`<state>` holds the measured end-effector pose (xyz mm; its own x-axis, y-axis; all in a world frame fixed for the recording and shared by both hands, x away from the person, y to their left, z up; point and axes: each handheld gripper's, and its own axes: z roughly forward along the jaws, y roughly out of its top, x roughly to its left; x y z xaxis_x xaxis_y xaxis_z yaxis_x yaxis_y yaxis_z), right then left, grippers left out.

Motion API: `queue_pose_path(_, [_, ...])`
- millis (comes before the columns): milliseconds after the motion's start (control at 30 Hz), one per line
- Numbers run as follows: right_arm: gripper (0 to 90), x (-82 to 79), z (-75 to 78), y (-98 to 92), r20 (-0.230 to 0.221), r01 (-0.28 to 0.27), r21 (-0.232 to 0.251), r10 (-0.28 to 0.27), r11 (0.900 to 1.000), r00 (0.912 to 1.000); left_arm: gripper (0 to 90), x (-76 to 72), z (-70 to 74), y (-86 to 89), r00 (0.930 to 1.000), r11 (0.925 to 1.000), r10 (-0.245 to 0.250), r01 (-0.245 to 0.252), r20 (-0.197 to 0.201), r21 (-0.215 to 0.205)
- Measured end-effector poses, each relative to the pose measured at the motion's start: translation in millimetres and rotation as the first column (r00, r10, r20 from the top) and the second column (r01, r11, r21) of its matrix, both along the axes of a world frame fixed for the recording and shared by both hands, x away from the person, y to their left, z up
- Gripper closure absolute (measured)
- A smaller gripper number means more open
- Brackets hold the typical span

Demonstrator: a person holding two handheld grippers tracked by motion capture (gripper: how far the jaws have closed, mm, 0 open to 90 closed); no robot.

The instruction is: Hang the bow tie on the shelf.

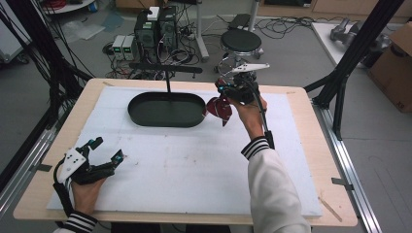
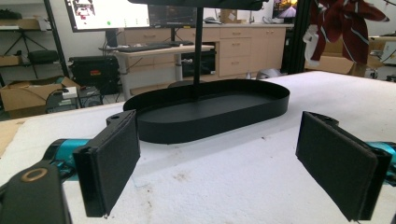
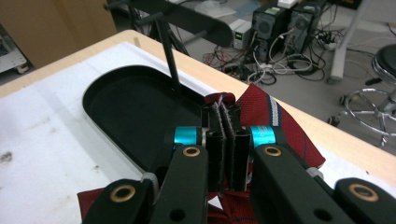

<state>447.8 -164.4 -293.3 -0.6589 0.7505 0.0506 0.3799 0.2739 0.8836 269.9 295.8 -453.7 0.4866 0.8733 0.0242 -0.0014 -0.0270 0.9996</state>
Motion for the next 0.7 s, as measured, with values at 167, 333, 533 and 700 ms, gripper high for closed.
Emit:
queue_pose_path(167, [88.6, -2.0, 7.9, 8.0, 0.019, -0.026, 0.004, 0.026, 1.000, 0.9995, 14.1, 0.0, 0.1, 0.2, 1.0000, 1.0000, -0.001, 0.001, 0.000, 0.001])
queue_pose_path(333, [88.6, -1.1, 12.8, 12.6, 0.035, -0.043, 0.022, 0.043, 0.999, 0.9985, 14.1, 0.0, 0.0, 0.0, 1.0000, 1.0000, 0.000, 0.000, 0.000, 0.001])
queue_pose_path(533, [88.6, 0.2, 19.0, 22.5, 0.074, -0.061, 0.028, 0.058, 0.998, 0.9955, 14.1, 0.1, 0.1, 0.1, 1.0000, 1.0000, -0.001, 0.001, 0.000, 0.002])
queue_pose_path(700, [88.6, 1.7, 18.7, 27.1, 0.077, -0.067, 0.033, 0.065, 0.997, 0.9949, 14.1, 0.3, 0.1, 0.2, 1.0000, 1.0000, -0.001, 0.001, -0.002, 0.002])
